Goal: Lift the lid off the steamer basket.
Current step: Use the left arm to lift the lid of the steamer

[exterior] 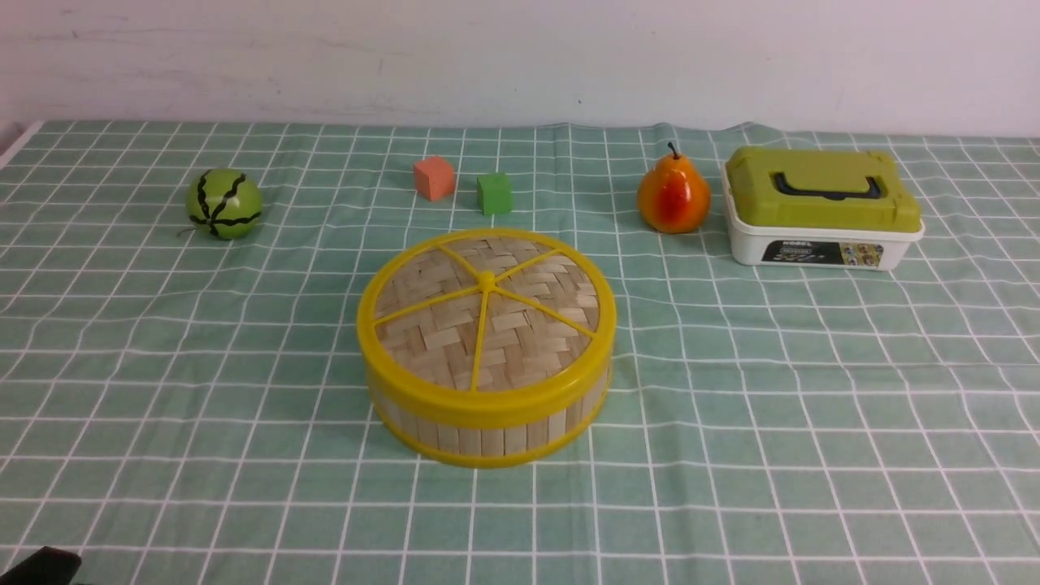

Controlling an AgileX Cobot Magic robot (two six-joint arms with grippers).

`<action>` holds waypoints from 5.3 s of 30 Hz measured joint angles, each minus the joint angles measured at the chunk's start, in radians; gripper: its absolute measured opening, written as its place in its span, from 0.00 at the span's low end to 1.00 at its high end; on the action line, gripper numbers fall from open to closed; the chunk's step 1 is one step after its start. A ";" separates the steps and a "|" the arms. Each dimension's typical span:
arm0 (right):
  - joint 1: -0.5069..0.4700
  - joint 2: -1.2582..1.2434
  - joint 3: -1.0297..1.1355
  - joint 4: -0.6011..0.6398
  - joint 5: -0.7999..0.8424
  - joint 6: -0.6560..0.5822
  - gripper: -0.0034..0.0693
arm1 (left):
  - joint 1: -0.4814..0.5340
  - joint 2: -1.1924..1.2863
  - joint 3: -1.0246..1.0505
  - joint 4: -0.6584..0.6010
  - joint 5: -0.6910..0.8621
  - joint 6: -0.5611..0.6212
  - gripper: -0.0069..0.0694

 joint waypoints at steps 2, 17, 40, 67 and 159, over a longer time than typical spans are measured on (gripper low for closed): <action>0.000 0.000 0.000 0.000 0.000 0.000 0.38 | 0.000 0.000 0.000 -0.030 -0.025 -0.005 0.40; 0.000 0.000 0.000 0.000 0.000 0.000 0.38 | 0.000 0.073 -0.322 0.168 -0.283 0.290 0.15; 0.000 0.000 0.000 0.000 0.000 0.000 0.38 | -0.083 1.416 -1.329 0.486 0.963 0.593 0.07; 0.000 0.000 0.000 0.000 0.000 0.000 0.38 | -0.330 2.109 -2.114 0.649 1.075 0.466 0.07; 0.000 0.000 0.000 0.000 0.000 0.000 0.38 | -0.429 2.222 -2.133 0.887 0.989 0.548 0.47</action>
